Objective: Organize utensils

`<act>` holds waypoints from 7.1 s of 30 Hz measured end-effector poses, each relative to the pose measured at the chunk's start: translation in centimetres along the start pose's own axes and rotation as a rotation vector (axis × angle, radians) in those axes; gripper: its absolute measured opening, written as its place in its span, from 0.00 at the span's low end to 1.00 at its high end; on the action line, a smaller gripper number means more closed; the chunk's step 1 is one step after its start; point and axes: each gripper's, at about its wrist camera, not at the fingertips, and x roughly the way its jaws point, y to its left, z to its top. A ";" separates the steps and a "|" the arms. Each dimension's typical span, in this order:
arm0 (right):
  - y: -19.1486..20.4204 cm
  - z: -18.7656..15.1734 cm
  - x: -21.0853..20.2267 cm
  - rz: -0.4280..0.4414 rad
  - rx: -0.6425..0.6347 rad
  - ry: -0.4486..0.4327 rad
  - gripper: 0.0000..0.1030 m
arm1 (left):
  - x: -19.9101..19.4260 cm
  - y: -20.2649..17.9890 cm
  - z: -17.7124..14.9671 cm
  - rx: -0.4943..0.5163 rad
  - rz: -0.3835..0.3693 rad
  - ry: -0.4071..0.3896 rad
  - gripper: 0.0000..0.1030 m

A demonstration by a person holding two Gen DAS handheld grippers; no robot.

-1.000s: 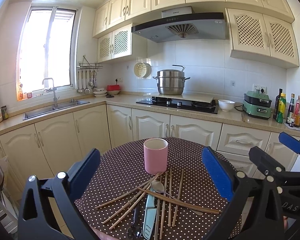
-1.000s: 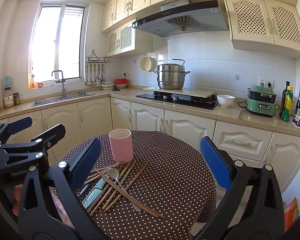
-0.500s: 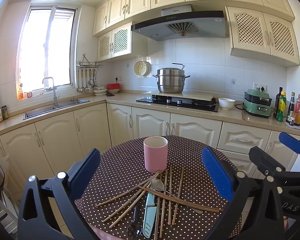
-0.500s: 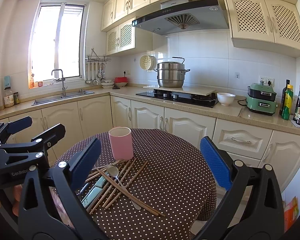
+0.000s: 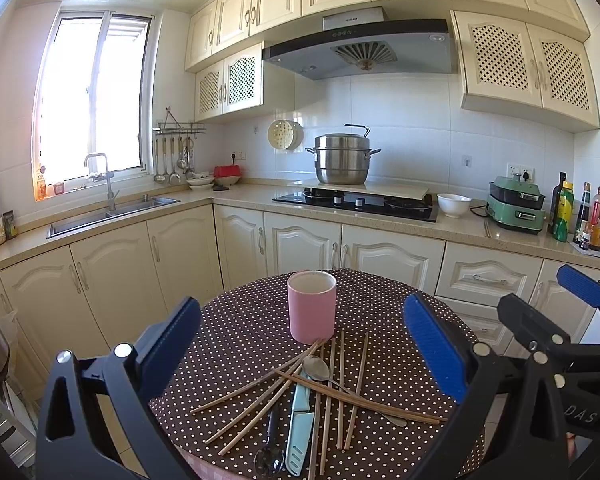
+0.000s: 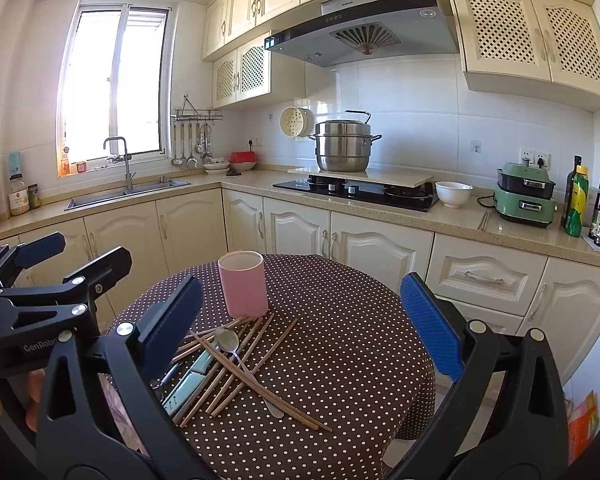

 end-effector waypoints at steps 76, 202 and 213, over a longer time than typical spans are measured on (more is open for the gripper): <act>5.1 -10.1 25.4 0.505 -0.283 0.779 0.24 | 20.9 6.0 -10.9 -0.340 -0.094 0.711 0.54; 1.5 3.6 28.2 0.344 0.108 0.172 0.05 | 23.0 5.0 4.7 -0.173 -0.079 -0.073 0.45; 2.2 2.9 28.0 0.315 0.100 0.214 0.07 | 22.2 7.2 2.8 -0.212 -0.093 0.082 0.57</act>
